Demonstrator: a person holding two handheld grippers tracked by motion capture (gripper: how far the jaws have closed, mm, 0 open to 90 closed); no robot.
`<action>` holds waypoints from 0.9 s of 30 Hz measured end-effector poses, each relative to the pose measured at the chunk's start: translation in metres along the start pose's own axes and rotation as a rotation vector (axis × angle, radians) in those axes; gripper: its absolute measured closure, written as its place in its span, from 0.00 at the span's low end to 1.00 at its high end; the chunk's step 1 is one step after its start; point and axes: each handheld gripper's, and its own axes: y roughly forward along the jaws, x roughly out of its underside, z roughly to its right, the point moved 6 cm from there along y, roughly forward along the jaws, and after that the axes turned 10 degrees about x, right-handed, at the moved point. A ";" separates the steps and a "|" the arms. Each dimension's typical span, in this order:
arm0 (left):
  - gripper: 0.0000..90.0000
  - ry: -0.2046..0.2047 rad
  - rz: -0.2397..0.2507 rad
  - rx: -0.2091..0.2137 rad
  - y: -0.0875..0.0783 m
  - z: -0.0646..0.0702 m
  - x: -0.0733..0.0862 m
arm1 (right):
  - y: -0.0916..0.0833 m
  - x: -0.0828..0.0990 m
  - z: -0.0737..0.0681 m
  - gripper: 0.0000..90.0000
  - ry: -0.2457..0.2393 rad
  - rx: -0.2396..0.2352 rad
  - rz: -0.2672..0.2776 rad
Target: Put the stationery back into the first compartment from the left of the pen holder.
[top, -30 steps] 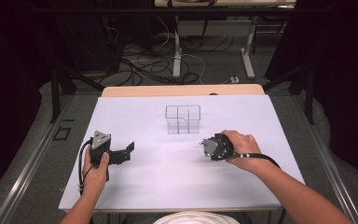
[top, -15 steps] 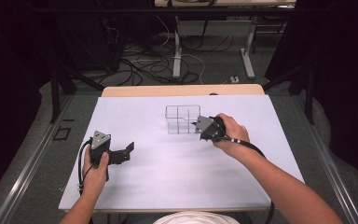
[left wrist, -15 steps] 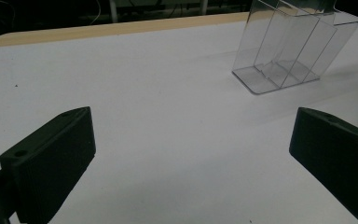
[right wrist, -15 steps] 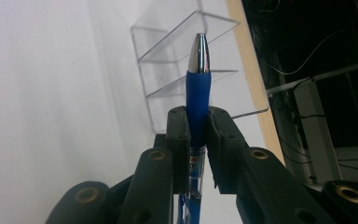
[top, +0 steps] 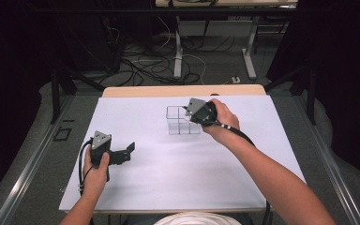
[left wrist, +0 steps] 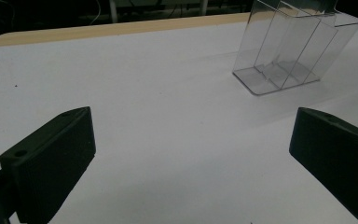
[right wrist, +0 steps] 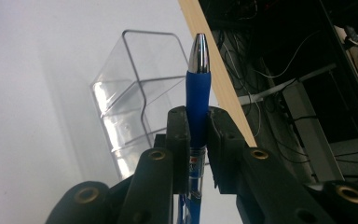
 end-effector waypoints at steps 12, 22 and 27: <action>0.00 -0.009 0.000 0.000 -0.001 -0.002 0.002 | 0.011 -0.023 0.012 0.88 0.055 0.020 0.021; 0.00 -0.002 0.000 0.001 -0.002 -0.001 0.001 | 0.015 -0.034 0.016 0.88 0.084 0.029 0.055; 0.00 -0.004 0.000 0.002 -0.002 -0.001 0.002 | 0.015 -0.040 0.018 0.88 0.110 0.028 0.083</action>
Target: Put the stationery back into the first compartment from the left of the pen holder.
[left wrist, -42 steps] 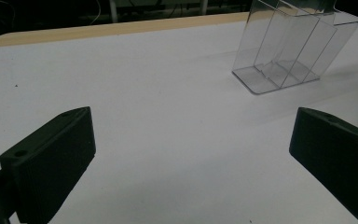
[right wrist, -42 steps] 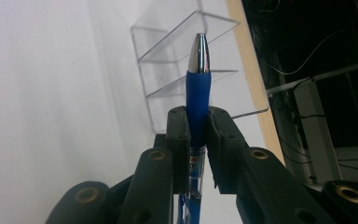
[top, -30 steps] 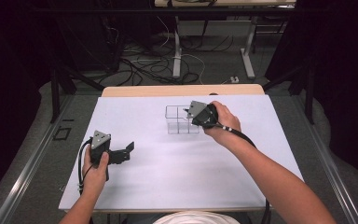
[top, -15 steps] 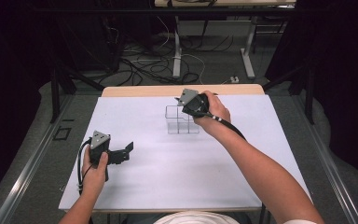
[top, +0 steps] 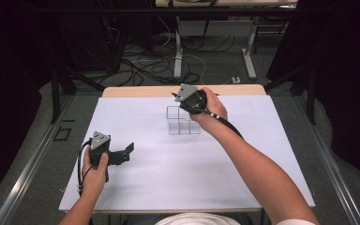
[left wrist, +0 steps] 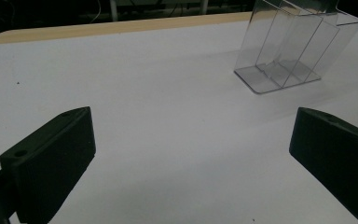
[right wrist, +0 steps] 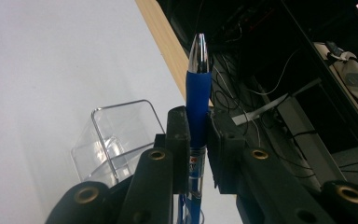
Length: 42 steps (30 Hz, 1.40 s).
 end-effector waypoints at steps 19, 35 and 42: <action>0.00 0.001 0.008 0.001 -0.003 -0.001 -0.001 | 0.011 -0.026 -0.014 0.88 0.033 -0.045 0.062; 0.00 0.000 0.018 0.006 -0.004 -0.001 -0.002 | 0.024 -0.039 -0.026 0.88 0.074 -0.076 0.082; 0.00 0.000 0.021 0.008 -0.004 -0.001 -0.003 | 0.028 -0.046 -0.032 0.88 0.071 -0.085 0.087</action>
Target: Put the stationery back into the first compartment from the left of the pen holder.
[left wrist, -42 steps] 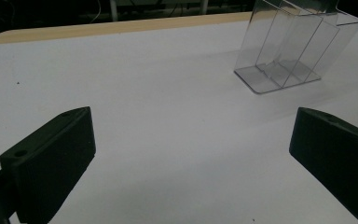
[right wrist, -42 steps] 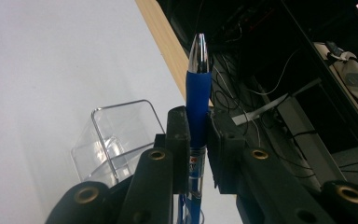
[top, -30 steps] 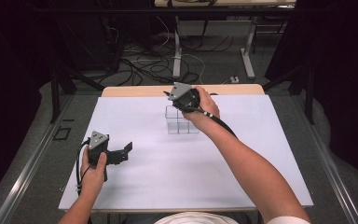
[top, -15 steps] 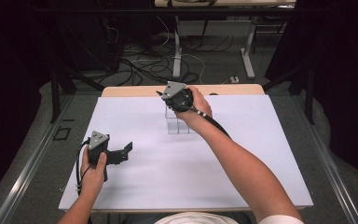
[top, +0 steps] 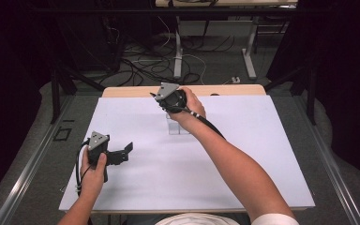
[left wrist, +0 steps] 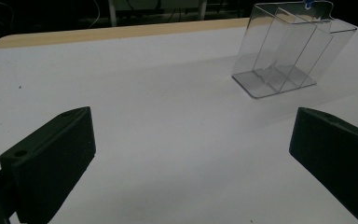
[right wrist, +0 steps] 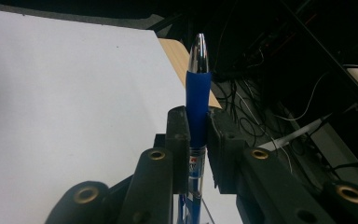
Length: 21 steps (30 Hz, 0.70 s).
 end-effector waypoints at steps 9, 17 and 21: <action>0.00 -0.001 -0.002 0.001 0.000 0.000 0.000 | 0.006 0.002 -0.007 0.88 0.037 -0.017 -0.009; 0.00 0.001 -0.004 0.001 0.001 0.000 0.001 | 0.008 0.009 -0.005 0.88 0.093 -0.014 -0.019; 0.00 0.001 -0.004 0.001 0.001 -0.001 0.001 | 0.010 0.011 -0.006 0.88 0.103 -0.015 -0.019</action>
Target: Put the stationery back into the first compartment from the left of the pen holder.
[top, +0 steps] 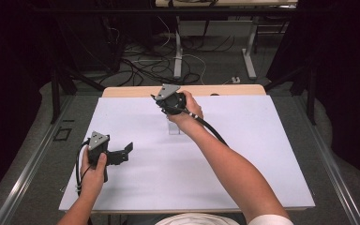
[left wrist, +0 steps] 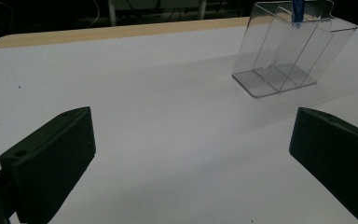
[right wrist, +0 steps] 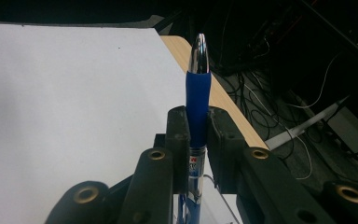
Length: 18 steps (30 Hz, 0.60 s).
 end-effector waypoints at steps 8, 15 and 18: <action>0.00 0.001 -0.001 0.000 0.000 0.000 0.000 | 0.002 0.007 0.001 0.88 0.051 0.003 -0.009; 0.00 0.001 -0.002 0.000 0.001 0.000 0.000 | 0.004 0.013 0.005 0.88 0.117 0.006 -0.013; 0.00 0.001 -0.002 0.000 0.001 0.000 0.000 | 0.005 0.017 0.006 0.88 0.138 0.010 -0.017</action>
